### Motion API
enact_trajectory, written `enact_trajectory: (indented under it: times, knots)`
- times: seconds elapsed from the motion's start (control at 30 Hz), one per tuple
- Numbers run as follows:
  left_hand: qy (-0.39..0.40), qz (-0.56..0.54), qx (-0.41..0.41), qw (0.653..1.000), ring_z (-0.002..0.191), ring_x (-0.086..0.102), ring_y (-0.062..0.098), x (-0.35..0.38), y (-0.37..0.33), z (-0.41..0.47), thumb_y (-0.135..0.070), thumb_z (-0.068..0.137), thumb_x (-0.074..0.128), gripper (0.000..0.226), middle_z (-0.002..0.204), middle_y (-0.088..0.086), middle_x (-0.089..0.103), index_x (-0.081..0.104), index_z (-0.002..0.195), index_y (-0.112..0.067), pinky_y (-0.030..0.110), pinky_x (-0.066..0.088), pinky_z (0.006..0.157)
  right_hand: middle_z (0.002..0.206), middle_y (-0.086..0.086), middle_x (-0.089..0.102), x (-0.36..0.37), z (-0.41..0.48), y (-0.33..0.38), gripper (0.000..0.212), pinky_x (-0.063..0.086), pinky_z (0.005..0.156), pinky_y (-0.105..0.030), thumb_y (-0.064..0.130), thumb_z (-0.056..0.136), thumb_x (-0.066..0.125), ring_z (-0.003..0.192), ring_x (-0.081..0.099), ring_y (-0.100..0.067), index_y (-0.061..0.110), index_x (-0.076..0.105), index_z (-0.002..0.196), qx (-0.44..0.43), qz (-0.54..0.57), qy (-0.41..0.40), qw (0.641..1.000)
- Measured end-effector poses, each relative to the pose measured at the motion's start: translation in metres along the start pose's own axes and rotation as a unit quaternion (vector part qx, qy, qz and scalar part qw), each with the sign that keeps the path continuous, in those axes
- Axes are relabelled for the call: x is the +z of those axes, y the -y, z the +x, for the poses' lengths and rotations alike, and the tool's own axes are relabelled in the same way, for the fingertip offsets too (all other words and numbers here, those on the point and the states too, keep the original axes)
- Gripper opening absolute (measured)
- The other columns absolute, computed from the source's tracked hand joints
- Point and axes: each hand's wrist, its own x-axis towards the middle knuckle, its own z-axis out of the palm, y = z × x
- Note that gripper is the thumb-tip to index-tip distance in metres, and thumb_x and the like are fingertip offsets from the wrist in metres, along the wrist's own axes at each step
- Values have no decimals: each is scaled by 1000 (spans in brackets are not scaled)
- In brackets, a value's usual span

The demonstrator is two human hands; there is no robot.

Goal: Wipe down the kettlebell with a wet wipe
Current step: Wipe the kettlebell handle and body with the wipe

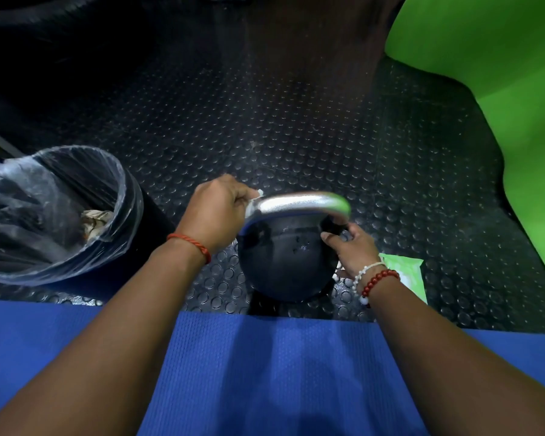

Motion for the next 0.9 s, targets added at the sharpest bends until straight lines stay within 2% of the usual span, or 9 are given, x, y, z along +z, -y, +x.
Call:
enact_trajectory:
  times: [0.07, 0.2, 0.27, 0.33, 0.43, 0.5, 0.6, 0.73, 0.9]
  knots:
    - [-23, -12, 22, 999, 95, 57, 11, 2, -3, -5, -3, 92, 54, 24, 99, -2, 63, 73, 104, -13, 6, 37, 80, 105, -1, 66, -2, 1, 0, 24, 53, 65, -33, 28, 80, 72, 88, 62, -23, 29, 60, 101, -6, -14, 5, 1000]
    - [-18, -30, -19, 999, 93, 56, 8, 0, 1, -1, -2, 92, 52, 28, 97, -7, 61, 75, 98, -18, 11, 41, 81, 110, -1, 65, -4, 2, 0, 32, 54, 83, -39, 29, 80, 72, 95, 63, -22, 27, 60, 109, -9, -23, 11, 1000]
    - [-13, -22, -3, 1000, 93, 54, 6, 0, -2, -2, -3, 92, 53, 26, 97, -8, 60, 74, 101, -17, 0, 36, 76, 110, 0, 63, -4, 2, 1, 31, 56, 80, -45, 31, 81, 71, 96, 62, -22, 28, 58, 109, 2, -29, 12, 999]
    - [-19, -22, 9, 1000, 93, 54, 6, 1, -4, -4, -3, 92, 53, 26, 98, -8, 61, 73, 103, -16, -4, 33, 73, 110, 0, 60, -4, 0, 3, 32, 58, 72, -49, 33, 82, 70, 96, 60, -24, 28, 57, 112, 18, -37, 16, 999]
    - [1, -23, -40, 999, 98, 57, 12, -1, 1, 3, 2, 90, 46, 36, 102, -4, 65, 75, 95, -17, 12, 41, 84, 115, 0, 58, -4, -2, 4, 34, 58, 71, -50, 33, 83, 68, 101, 58, -27, 29, 55, 114, 38, -28, 22, 999]
    - [17, -23, -41, 999, 100, 57, 13, -3, -2, 4, 3, 89, 46, 35, 102, -3, 65, 76, 95, -17, 19, 42, 89, 115, -1, 58, -4, -3, 4, 35, 57, 72, -51, 32, 84, 68, 101, 58, -26, 28, 54, 116, 41, -25, 23, 999]
    - [2, -26, 15, 1000, 98, 56, 11, -2, -12, 1, -2, 92, 52, 28, 101, -3, 64, 74, 102, -16, 15, 40, 86, 111, 0, 58, -4, -3, 6, 37, 58, 71, -51, 31, 85, 68, 98, 58, -25, 28, 54, 119, 38, -33, 24, 998]
    - [18, -26, -49, 998, 97, 58, 14, -3, -4, 7, 5, 88, 46, 37, 98, -3, 66, 76, 92, -16, 20, 44, 88, 113, 0, 58, -4, -4, 5, 36, 57, 72, -52, 31, 85, 67, 98, 57, -25, 29, 54, 117, 44, -24, 25, 998]
    - [9, -36, -27, 999, 95, 59, 13, -3, -7, 3, -1, 91, 49, 32, 99, -3, 66, 75, 93, -20, 19, 44, 85, 107, 0, 60, -3, -5, 6, 33, 57, 73, -53, 30, 84, 68, 94, 59, -24, 31, 53, 114, 42, -17, 21, 999]
